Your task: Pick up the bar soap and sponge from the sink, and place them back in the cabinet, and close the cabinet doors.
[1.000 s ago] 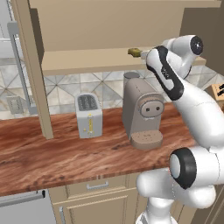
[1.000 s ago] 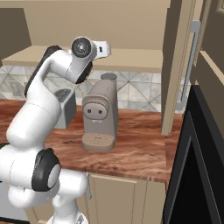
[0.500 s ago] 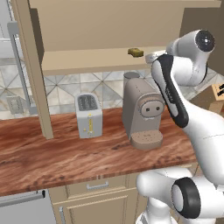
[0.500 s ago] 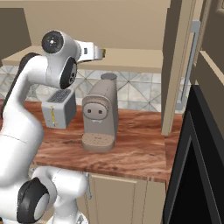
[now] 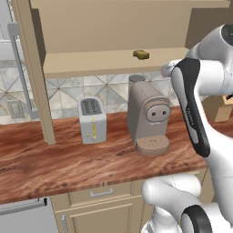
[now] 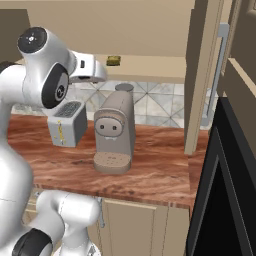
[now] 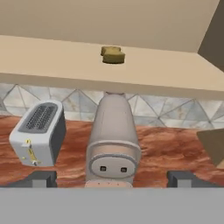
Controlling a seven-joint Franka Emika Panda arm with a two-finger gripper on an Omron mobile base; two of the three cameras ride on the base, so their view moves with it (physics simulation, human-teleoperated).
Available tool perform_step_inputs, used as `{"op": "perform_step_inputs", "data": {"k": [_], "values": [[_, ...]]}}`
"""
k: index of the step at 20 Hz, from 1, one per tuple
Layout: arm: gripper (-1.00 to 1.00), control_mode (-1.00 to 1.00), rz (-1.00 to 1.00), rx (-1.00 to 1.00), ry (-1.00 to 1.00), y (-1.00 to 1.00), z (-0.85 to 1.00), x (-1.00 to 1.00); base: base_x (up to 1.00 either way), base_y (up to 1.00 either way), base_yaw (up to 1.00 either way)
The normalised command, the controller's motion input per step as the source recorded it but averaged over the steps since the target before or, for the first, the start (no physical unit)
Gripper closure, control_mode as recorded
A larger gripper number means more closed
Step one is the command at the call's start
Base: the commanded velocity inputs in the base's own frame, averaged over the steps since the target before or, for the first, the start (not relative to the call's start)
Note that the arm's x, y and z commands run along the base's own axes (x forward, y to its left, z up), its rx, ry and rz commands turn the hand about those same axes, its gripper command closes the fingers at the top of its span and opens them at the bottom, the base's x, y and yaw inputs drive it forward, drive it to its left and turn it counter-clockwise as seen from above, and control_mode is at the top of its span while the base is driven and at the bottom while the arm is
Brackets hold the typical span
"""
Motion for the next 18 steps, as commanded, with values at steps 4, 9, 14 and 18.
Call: {"op": "perform_step_inputs", "data": {"k": [4, 9, 14, 18], "values": [[-1.0, -1.0, -0.01, 0.01, 0.18, 0.03, -0.01, -0.65, 0.0, 0.0, 0.0], [-1.0, -1.0, -0.01, 0.05, 0.07, 0.01, -0.24, -0.57, 0.0, 0.0, 0.0], [-1.0, -1.0, 0.0, 0.04, 0.01, 0.0, -0.36, -0.51, 0.0, 0.0, 0.0], [-1.0, -1.0, 0.0, 0.02, -0.01, 0.0, -0.5, -0.22, 0.0, 0.0, 0.0]]}}
